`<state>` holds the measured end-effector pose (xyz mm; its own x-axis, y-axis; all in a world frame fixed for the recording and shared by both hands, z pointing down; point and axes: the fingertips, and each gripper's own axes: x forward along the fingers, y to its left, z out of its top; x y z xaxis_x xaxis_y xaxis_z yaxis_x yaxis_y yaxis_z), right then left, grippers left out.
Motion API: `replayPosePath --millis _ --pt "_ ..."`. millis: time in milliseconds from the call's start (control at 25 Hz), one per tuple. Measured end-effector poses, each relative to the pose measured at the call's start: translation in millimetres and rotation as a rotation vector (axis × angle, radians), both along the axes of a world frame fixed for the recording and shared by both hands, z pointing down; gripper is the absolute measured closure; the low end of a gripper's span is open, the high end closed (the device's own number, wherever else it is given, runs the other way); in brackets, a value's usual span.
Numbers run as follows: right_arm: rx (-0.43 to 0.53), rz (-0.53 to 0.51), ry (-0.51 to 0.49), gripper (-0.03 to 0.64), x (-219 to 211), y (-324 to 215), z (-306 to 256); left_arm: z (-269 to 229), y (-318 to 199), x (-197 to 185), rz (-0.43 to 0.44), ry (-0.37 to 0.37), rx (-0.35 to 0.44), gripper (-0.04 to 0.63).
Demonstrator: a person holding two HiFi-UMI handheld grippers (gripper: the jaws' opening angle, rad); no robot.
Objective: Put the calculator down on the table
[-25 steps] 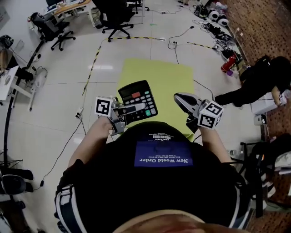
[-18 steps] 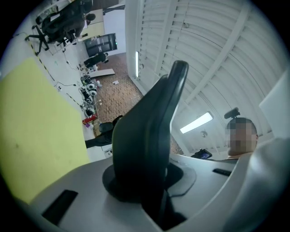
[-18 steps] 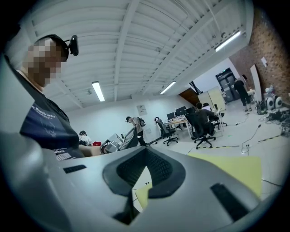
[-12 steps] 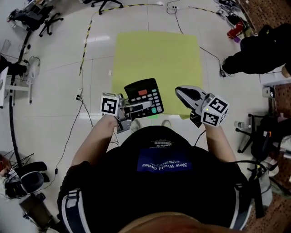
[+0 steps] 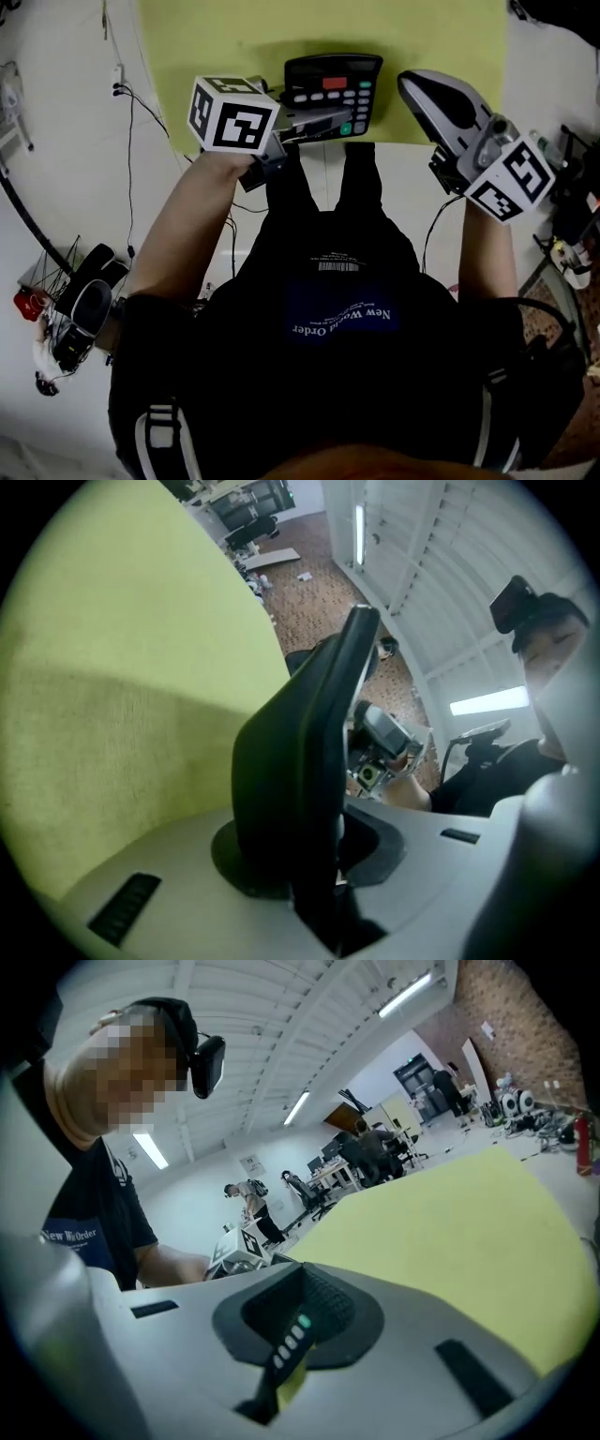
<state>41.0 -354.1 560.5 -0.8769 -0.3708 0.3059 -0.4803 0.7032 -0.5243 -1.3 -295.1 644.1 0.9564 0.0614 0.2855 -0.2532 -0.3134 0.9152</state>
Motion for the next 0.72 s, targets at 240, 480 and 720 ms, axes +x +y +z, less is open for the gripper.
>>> replayPosePath --millis 240,480,720 --pt "0.005 -0.028 -0.038 0.629 -17 4 5 23 9 1 0.091 -0.092 -0.062 0.508" --pt "-0.019 -0.008 -0.078 0.629 -11 7 -18 24 7 -8 0.056 -0.257 -0.059 0.502" --pt "-0.010 -0.024 -0.072 0.629 13 26 -37 20 8 -7 -0.027 -0.410 -0.027 0.394"
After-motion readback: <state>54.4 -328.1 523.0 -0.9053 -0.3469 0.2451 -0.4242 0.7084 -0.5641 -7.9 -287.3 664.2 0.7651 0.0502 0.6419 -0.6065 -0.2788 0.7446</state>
